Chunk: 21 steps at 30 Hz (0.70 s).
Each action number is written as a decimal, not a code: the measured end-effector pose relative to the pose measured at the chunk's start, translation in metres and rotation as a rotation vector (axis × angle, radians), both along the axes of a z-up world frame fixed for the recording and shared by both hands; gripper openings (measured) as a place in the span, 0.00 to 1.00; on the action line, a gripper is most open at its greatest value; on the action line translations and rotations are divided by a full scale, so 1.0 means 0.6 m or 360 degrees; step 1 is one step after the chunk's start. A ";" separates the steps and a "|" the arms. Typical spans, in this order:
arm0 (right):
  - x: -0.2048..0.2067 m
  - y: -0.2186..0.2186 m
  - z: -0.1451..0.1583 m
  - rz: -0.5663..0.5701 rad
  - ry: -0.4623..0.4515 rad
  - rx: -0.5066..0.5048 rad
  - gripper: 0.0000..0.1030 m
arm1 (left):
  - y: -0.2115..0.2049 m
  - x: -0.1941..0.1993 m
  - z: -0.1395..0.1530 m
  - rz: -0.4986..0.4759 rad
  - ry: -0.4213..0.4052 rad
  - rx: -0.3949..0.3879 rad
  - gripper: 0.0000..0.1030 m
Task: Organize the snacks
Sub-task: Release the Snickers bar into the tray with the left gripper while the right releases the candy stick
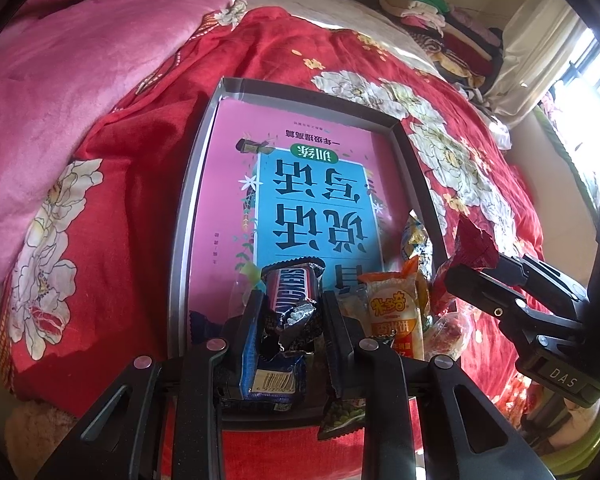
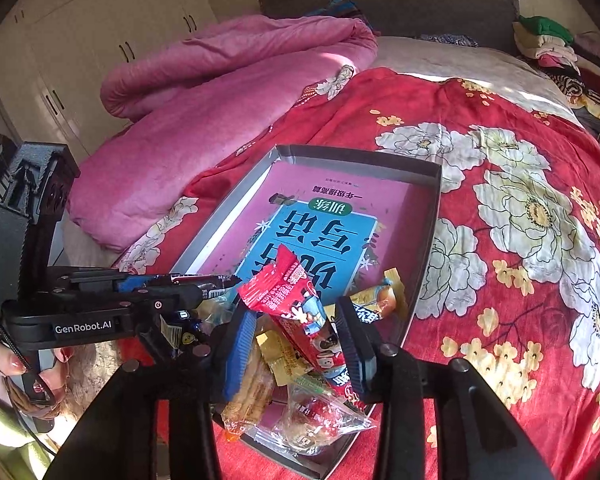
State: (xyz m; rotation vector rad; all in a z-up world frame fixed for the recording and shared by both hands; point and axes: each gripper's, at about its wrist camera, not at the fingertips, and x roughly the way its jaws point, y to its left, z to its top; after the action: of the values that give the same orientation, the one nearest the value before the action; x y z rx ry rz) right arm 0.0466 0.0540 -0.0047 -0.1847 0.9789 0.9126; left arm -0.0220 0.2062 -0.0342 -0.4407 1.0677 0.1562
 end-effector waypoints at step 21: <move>-0.015 -0.015 0.033 -0.0032 -0.0120 0.0015 0.57 | -0.004 0.001 0.008 -0.0018 0.0004 0.0022 0.29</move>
State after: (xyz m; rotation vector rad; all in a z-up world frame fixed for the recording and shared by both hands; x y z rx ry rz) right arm 0.0377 0.0451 0.0151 -0.1996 0.9047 0.8859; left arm -0.0214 0.2035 -0.0296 -0.4223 1.0711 0.1539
